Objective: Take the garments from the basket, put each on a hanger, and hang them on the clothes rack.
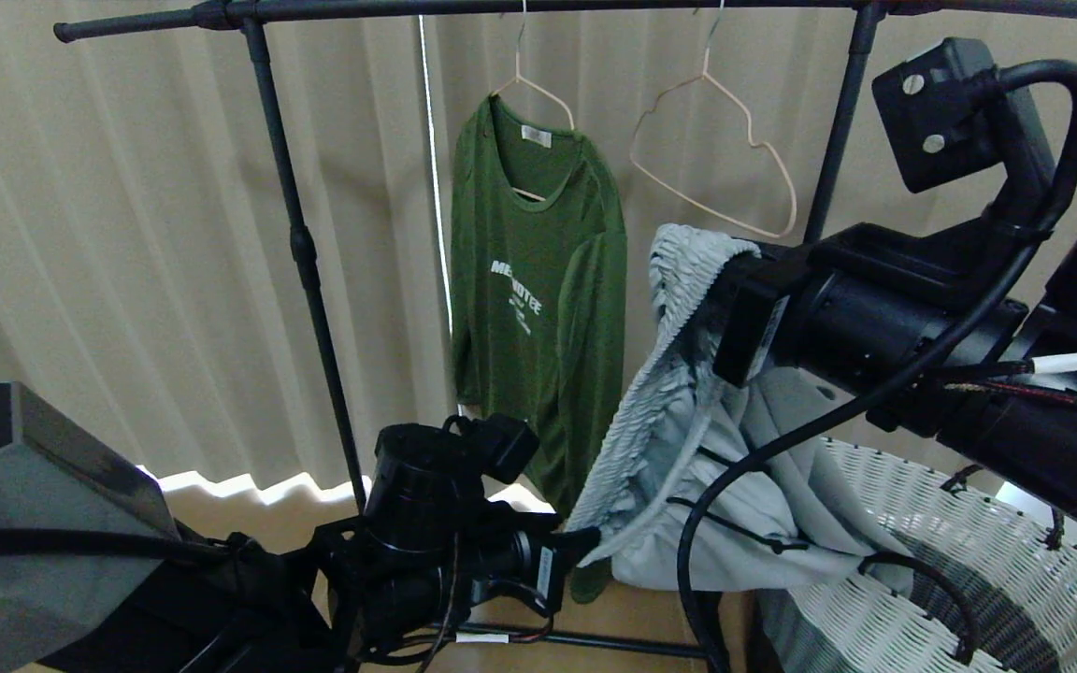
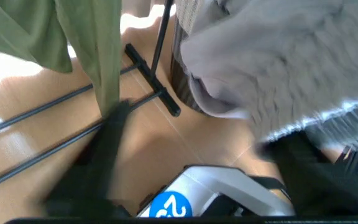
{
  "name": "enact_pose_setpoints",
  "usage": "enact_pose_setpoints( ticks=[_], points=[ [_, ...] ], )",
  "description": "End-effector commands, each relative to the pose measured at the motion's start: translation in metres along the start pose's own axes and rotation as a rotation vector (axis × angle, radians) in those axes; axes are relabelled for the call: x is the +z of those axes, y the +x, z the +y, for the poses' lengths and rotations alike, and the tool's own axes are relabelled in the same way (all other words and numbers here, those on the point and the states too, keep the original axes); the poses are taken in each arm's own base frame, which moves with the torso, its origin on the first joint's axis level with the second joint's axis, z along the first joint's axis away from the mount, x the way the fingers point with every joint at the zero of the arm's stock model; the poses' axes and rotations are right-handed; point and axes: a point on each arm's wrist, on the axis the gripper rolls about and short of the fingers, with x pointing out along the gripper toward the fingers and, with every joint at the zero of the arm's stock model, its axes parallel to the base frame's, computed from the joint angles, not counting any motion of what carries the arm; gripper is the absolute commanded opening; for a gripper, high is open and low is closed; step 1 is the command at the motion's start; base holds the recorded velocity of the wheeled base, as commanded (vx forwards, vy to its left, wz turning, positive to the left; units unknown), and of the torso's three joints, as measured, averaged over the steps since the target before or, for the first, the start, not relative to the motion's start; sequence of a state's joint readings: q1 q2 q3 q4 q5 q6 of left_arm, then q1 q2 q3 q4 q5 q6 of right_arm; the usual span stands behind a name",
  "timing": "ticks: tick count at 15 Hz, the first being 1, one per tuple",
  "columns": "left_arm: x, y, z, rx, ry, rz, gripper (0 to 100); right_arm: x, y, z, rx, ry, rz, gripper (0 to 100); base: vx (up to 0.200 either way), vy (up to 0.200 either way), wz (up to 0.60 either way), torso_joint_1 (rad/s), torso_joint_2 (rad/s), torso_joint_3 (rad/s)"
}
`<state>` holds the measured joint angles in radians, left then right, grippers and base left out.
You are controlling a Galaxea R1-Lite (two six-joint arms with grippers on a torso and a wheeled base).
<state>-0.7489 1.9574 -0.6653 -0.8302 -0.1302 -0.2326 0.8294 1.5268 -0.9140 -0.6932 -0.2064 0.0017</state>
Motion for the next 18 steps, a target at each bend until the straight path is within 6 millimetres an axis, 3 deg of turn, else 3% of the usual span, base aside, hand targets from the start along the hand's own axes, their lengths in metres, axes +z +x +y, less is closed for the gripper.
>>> enact_pose_setpoints(
  ticks=[1,3,5,7,9,12,14,15,18],
  points=[
    [-0.007,-0.003,0.001,0.013,0.01,0.001,0,0.0,0.001,-0.006,-0.023,0.0,-0.003,0,0.0,0.0,0.0,0.0,0.0,0.0],
    [-0.019,-0.017,0.005,0.008,0.079,-0.075,0,-0.002,0.003,-0.019,-0.061,-0.001,0.005,0,0.0,0.0,0.0,0.0,0.0,0.0],
    [-0.009,-0.047,0.029,0.098,0.186,-0.175,0,-0.003,0.004,-0.026,-0.078,-0.003,0.009,0,0.0,0.0,0.0,0.0,0.0,0.0],
    [0.027,-0.09,0.048,0.213,0.198,-0.28,0,-0.005,0.005,-0.027,-0.083,-0.004,0.014,0,0.0,0.0,0.0,0.0,0.0,0.0],
    [0.063,-0.129,0.05,0.278,0.183,-0.332,0,-0.01,0.011,-0.032,-0.101,-0.007,0.026,0,0.0,0.0,0.0,0.0,0.0,0.0],
    [0.098,-0.177,0.044,0.344,0.157,-0.327,0,-0.013,0.027,-0.031,-0.104,-0.008,0.026,0,0.0,0.0,0.0,0.0,0.0,0.0],
    [0.127,-0.202,0.041,0.385,0.155,-0.369,0,-0.005,0.037,-0.038,-0.13,-0.01,-0.005,0,0.0,0.0,0.0,0.0,0.0,0.0],
    [0.154,-0.219,0.037,0.405,0.164,-0.418,0,0.007,0.041,-0.046,-0.156,-0.026,-0.044,0,0.0,0.0,0.0,0.0,0.0,0.0],
    [0.201,-0.243,0.021,0.401,0.186,-0.47,0,0.035,0.041,-0.063,-0.218,-0.11,-0.126,0,0.0,0.0,0.0,0.0,0.0,0.0]
  ],
)
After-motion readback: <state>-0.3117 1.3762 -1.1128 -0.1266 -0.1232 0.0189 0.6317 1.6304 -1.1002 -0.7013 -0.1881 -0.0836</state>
